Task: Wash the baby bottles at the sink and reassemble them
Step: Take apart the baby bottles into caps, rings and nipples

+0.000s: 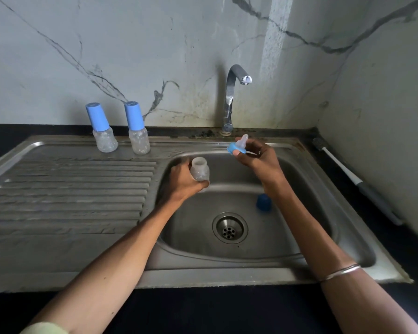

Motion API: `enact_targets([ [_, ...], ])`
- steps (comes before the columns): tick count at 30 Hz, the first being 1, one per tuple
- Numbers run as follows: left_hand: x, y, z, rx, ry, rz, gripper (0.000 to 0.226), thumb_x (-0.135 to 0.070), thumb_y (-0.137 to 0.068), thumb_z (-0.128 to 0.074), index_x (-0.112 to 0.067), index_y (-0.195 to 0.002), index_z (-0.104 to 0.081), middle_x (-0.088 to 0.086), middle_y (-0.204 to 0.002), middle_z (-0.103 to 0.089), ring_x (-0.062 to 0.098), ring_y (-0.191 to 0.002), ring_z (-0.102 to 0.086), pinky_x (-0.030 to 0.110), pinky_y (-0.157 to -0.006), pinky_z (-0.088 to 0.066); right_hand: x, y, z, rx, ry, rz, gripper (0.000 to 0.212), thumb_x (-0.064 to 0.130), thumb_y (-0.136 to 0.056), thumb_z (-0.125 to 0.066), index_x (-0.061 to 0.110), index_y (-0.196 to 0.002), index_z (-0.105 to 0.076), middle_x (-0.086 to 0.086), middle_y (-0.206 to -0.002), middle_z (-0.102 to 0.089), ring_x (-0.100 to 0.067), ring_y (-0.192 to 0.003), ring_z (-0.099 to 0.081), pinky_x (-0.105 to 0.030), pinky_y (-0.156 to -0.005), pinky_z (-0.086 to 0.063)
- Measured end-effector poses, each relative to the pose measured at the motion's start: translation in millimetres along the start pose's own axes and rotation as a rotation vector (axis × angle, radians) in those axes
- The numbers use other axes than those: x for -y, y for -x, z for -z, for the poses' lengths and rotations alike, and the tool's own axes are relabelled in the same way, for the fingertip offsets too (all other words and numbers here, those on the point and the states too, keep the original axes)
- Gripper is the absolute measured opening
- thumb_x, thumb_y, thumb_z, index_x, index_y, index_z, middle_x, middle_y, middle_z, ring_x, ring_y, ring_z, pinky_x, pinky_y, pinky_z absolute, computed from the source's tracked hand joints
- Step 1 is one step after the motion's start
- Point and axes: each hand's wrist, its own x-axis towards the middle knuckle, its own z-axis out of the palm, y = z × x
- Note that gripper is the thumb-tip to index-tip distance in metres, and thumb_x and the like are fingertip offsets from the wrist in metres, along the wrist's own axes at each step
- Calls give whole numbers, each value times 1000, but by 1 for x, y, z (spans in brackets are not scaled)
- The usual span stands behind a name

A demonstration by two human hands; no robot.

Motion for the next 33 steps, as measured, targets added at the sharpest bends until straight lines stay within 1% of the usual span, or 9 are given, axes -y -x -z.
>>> enact_targets([
  [4,9,-16,-14,158,-131,128,71,-27,-59,-93,-12,-121,-61,8,-120,-66,26,-110,-64,28,-83,-51,-12,-3,4,-14,98,-12,38,22,-82,-78,19,-118,-67,9,-110,-69,-2,-100,-64,-15,-81,-52],
  [8,16,-30,-24,252,-209,196,73,-15,-65,-91,-9,-130,-58,13,-135,-58,28,-123,-57,32,-95,-51,-21,-8,10,-18,186,-19,41,23,-81,-79,21,-119,-66,11,-108,-68,-1,-98,-64,-15,-81,-52],
  [10,19,-35,-28,272,-237,195,71,-10,-68,-87,-9,-133,-57,14,-137,-57,29,-124,-57,33,-96,-50,-26,-10,12,-18,229,-10,40,22,-80,-79,21,-118,-66,11,-109,-67,-1,-99,-63,-16,-83,-53],
  [14,23,-40,-32,315,-307,207,73,-5,-67,-87,-11,-134,-59,17,-136,-59,31,-123,-60,37,-97,-53,-32,-12,16,-10,281,7,27,28,-84,-75,26,-109,-67,15,-100,-67,2,-95,-63,-12,-78,-51],
  [18,26,-41,-36,351,-349,256,77,-3,-62,-90,-9,-132,-61,14,-136,-61,31,-122,-61,41,-98,-53,-35,-15,19,-29,290,-1,31,26,-83,-76,24,-113,-66,11,-106,-67,0,-97,-62,-14,-80,-51],
  [22,29,-40,-41,358,-439,289,87,-6,-59,-92,-6,-138,-54,14,-142,-54,34,-127,-56,47,-100,-52,-37,-16,18,-19,317,-3,36,24,-83,-76,21,-117,-65,8,-111,-66,-2,-98,-61,-13,-79,-50],
  [25,29,-37,-42,359,-477,262,86,-6,-62,-91,-5,-139,-53,15,-143,-52,35,-128,-55,47,-100,-52,-38,-16,21,-34,309,-10,38,24,-82,-77,20,-119,-65,6,-113,-67,-3,-100,-61,-15,-81,-51],
  [30,25,-34,-41,383,-566,220,83,-7,-65,-90,-5,-138,-52,19,-141,-52,38,-127,-55,46,-100,-52,-39,-17,22,-26,319,-33,38,24,-83,-77,19,-119,-65,5,-113,-67,-3,-98,-61,-14,-79,-50],
  [33,24,-33,-38,384,-585,179,90,-5,-62,-89,-11,-140,-46,19,-140,-52,40,-127,-53,48,-100,-51,-39,-18,22,-18,319,-52,41,22,-81,-78,19,-119,-65,5,-113,-67,-4,-100,-62,-14,-81,-50],
])
